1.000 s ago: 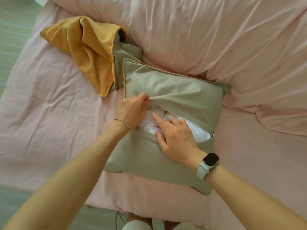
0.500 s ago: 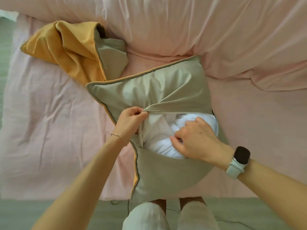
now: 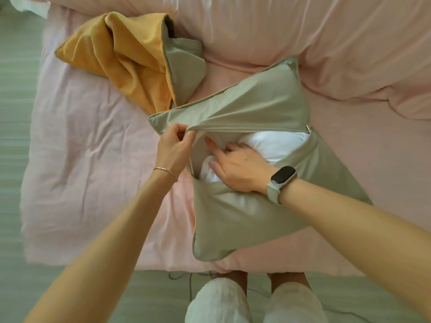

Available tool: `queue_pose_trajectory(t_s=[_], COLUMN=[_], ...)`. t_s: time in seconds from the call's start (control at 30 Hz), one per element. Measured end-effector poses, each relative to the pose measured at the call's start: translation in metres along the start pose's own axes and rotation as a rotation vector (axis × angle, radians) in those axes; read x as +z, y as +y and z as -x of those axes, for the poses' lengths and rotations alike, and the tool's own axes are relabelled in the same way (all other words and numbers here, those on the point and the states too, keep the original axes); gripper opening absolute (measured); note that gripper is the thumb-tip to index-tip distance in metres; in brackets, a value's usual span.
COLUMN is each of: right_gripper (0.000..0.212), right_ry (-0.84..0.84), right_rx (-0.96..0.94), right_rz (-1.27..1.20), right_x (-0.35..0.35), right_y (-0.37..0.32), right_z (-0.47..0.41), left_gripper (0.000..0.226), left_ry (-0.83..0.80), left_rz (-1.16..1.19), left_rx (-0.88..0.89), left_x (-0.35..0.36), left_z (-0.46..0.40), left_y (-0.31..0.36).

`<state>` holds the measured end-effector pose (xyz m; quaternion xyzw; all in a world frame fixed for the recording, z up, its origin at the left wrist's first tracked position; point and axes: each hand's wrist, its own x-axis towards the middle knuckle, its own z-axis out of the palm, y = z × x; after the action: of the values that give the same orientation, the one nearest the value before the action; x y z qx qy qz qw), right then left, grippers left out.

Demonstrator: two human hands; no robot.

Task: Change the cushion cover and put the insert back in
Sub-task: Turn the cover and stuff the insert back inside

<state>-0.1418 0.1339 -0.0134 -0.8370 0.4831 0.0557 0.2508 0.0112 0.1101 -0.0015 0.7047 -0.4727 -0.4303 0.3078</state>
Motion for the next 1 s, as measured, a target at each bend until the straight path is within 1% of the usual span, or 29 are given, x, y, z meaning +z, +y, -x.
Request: queue_pose_trajectory(t_s=[0.07, 0.17, 0.2, 0.27, 0.33, 0.37, 0.4, 0.43, 0.5, 0.53, 0.57, 0.6, 0.67, 0.73, 0.8, 0.87, 0.93, 0.97, 1.0], right_gripper=[0.054, 0.052, 0.052, 0.048, 0.041, 0.039, 0.038, 0.039, 0.042, 0.045, 0.049, 0.052, 0.053, 0.046, 0.039, 0.031, 0.032, 0.033, 0.034], right_ry=[0.026, 0.102, 0.113, 0.063, 0.046, 0.071, 0.098, 0.102, 0.091, 0.084, 0.072, 0.069, 0.057, 0.107, 0.177, 0.25, 0.258, 0.212, 0.097], right_rx=[0.087, 0.13, 0.127, 0.121, 0.1, 0.094, 0.092, 0.091, 0.064, 0.056, 0.059, 0.064, 0.083, 0.06, 0.01, -0.067, -0.135, -0.165, -0.176], right_rz=[-0.087, 0.02, 0.055, 0.097, 0.156, 0.188, 0.216, 0.236, 0.222, 0.206, 0.191, 0.176, 0.162, 0.175, 0.276, 0.338, 0.419, 0.431, 0.406], right_x=[-0.009, -0.014, -0.011, 0.001, 0.014, 0.017, 0.019, 0.019, 0.02, 0.019, 0.018, 0.018, 0.018, 0.018, 0.018, 0.019, 0.021, 0.023, 0.023], right_y=[-0.004, -0.01, -0.012, -0.014, -0.015, -0.014, -0.014, -0.012, -0.007, -0.003, 0.0, 0.003, 0.006, 0.002, -0.001, -0.004, -0.005, -0.005, -0.006], right_z=[-0.013, -0.039, -0.047, -0.061, -0.068, -0.069, -0.069, -0.067, -0.063, -0.061, -0.059, -0.057, -0.055, -0.053, -0.053, -0.053, -0.053, -0.055, -0.057], left_gripper=[0.021, 0.025, 0.026, 0.025, 0.023, 0.02, 0.014, 0.009, 0.016, 0.017, 0.017, 0.016, 0.018, 0.011, 0.033, 0.036, 0.033, 0.032, 0.031], left_ry=[-0.064, -0.085, -0.074, -0.061, -0.092, -0.141, -0.226, -0.346, -0.594, -0.689, -0.742, -0.754, -0.658, -0.519, -0.397, -0.299, -0.278, -0.295, -0.306], left_rz=[0.065, 0.13, 0.123, 0.037, -0.04, -0.066, -0.084, -0.085, -0.105, -0.135, -0.19, -0.256, -0.401, -0.549, -0.697, -0.714, -0.693, -0.705, -0.724], left_rx=[-0.022, -0.037, -0.028, -0.006, -0.019, -0.039, -0.071, -0.106, -0.154, -0.153, -0.138, -0.103, 0.008, 0.153, 0.261, 0.248, 0.186, 0.152, 0.13], left_x=[-0.007, -0.016, -0.02, -0.027, -0.034, -0.037, -0.039, -0.041, -0.044, -0.045, -0.043, -0.041, -0.035, -0.028, -0.023, -0.02, -0.02, -0.022, -0.023], left_z=[-0.006, -0.018, -0.022, -0.032, -0.04, -0.044, -0.046, -0.048, -0.051, -0.053, -0.054, -0.054, -0.054, -0.054, -0.052, -0.053, -0.056, -0.057, -0.059], left_y=[0.003, 0.011, 0.013, 0.013, 0.009, 0.008, 0.008, 0.011, 0.019, 0.025, 0.029, 0.032, 0.033, 0.031, 0.031, 0.036, 0.041, 0.044, 0.044])
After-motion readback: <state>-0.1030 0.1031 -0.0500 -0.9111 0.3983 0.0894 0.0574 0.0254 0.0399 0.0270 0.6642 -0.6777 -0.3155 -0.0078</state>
